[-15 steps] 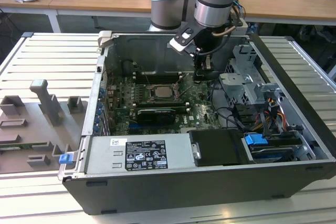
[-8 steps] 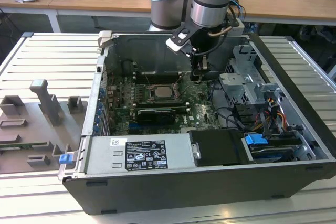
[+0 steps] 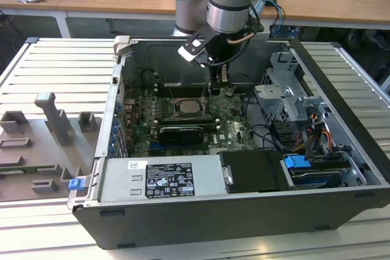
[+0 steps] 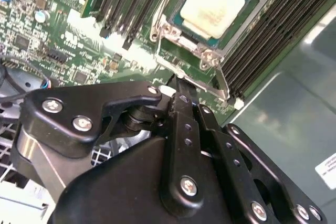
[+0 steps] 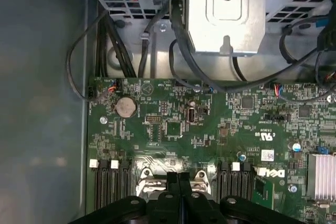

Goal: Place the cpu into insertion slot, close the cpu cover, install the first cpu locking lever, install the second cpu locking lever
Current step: 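Close the cpu cover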

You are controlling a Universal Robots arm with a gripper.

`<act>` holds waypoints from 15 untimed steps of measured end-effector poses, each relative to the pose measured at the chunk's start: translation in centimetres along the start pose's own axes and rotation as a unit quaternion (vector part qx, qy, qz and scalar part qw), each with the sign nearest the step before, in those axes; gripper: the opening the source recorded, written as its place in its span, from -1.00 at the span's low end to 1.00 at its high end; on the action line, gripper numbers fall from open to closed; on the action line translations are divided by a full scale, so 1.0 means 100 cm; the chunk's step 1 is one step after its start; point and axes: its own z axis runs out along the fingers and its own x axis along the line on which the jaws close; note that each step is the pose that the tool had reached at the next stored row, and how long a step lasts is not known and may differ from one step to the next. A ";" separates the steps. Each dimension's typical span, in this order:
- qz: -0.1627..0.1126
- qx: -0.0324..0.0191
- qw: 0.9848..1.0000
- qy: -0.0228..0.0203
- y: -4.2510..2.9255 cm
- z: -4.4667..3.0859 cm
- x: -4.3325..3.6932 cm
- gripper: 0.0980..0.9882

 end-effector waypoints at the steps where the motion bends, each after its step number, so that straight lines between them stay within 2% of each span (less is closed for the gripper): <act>1: 0.000 0.000 1.000 0.000 -0.0018 0.0006 0.0000 -0.98; 6: 0.000 0.000 1.000 0.000 -0.0157 0.0066 0.0002 -0.98; 11: 0.000 0.000 1.000 0.000 -0.0229 0.0111 0.0003 -0.98; 13: 0.000 0.000 1.000 0.000 -0.0311 0.0120 0.0006 -0.98; 15: -0.001 0.000 1.000 0.000 -0.0358 0.0124 0.0010 -0.98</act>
